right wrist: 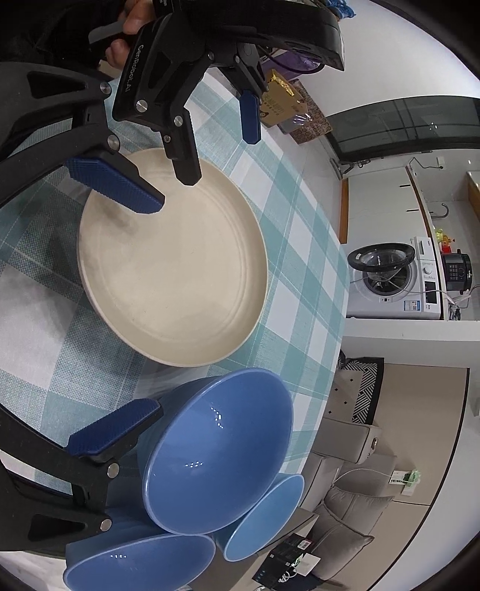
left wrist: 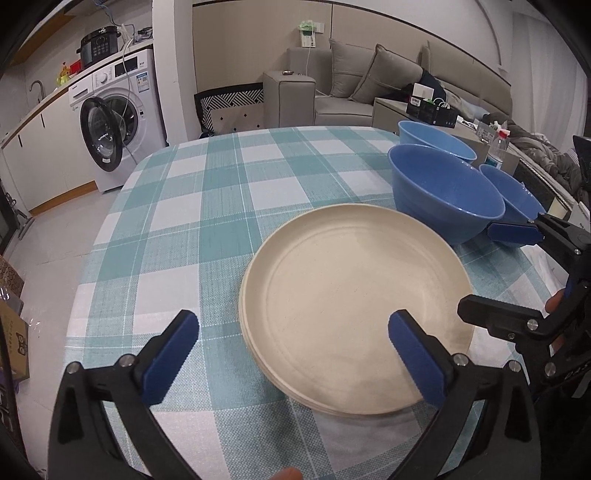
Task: Organize plates and bowls
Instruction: 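Pull both grippers back from the stacked plates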
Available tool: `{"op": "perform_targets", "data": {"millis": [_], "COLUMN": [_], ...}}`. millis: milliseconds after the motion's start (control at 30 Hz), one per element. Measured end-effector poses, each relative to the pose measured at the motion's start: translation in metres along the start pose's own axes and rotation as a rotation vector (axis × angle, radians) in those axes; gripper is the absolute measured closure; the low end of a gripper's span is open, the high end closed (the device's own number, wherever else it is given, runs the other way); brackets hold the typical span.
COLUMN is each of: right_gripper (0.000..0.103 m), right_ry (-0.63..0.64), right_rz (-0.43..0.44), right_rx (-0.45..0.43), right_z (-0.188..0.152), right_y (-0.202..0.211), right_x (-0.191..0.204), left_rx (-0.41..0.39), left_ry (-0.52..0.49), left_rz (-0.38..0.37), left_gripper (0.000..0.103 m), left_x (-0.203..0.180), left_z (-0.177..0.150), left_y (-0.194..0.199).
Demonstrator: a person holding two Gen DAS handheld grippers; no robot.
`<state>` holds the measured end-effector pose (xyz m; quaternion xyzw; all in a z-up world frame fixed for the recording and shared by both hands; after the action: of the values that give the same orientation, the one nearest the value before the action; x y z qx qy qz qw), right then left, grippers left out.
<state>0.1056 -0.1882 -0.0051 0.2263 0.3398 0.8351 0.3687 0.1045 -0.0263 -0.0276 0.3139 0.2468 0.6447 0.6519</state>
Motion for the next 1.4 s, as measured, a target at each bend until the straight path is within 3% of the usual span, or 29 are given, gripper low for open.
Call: {"op": "perform_targets", "data": {"millis": [400,1400], "right_gripper": [0.001,0.001], "right_ry": [0.001,-0.043], "right_rz": [0.022,-0.077], "right_rx": [-0.061,-0.254], "right_z": [0.006,0.025], "right_y": [0.028,0.137], "right_x": [0.004,-0.041], "left_rx": [-0.054,-0.115], "left_ry": [0.022,0.013], "left_rz": [-0.030,-0.077], "left_gripper": [0.000,0.000], "left_x": [0.003,-0.027], "left_z": [0.011,0.056], "left_y": [0.020,0.033]}}
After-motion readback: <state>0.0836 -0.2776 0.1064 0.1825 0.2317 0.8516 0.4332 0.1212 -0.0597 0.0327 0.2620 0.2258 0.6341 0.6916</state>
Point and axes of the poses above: each gripper's, at about its wrist camera, not at the fingertips, and y roughly against the way its jaws point, x to its left, z to its top, the point moved 3 cm from there along -y, roughly the way its jaws point, and after that the axes turned 10 degrees about z, right-handed, at the moved point
